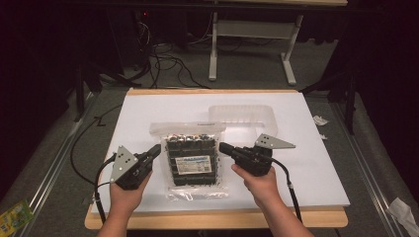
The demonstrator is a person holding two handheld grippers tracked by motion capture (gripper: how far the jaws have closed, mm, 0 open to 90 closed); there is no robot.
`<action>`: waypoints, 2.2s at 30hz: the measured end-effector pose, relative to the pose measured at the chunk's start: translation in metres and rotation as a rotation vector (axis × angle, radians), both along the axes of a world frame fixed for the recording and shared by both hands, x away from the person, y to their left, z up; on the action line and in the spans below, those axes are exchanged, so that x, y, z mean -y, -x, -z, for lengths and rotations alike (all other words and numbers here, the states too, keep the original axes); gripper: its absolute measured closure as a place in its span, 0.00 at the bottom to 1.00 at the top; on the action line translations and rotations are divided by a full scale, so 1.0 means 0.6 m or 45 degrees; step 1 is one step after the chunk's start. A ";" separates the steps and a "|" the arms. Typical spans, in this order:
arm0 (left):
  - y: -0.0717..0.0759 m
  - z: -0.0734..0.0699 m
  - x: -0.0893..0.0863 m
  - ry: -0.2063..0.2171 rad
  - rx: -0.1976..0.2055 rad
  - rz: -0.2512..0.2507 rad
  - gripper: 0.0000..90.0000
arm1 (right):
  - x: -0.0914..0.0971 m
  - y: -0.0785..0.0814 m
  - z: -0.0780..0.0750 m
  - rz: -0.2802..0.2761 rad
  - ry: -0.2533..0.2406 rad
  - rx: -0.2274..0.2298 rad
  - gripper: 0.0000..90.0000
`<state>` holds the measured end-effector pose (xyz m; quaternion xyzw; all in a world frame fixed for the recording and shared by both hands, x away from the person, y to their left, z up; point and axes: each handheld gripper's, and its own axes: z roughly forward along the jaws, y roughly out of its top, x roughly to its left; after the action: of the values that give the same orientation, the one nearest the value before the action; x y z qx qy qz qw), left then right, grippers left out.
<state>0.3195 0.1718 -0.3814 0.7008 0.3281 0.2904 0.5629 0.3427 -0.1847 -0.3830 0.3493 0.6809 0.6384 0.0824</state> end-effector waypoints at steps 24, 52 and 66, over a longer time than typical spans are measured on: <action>-0.013 -0.036 0.121 -0.017 0.150 0.113 1.00 | 0.103 0.030 -0.037 0.204 -0.012 0.169 1.00; 0.008 0.027 0.163 -0.118 0.144 0.188 1.00 | 0.157 0.064 0.030 0.073 0.092 0.078 0.72; 0.003 0.027 0.161 -0.098 0.114 0.158 1.00 | 0.124 0.039 0.046 -0.123 0.268 0.104 0.79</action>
<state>0.3175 0.0750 -0.3977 0.7272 0.2473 0.2984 0.5665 0.3193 -0.2590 -0.4105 0.2792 0.7564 0.5802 0.1152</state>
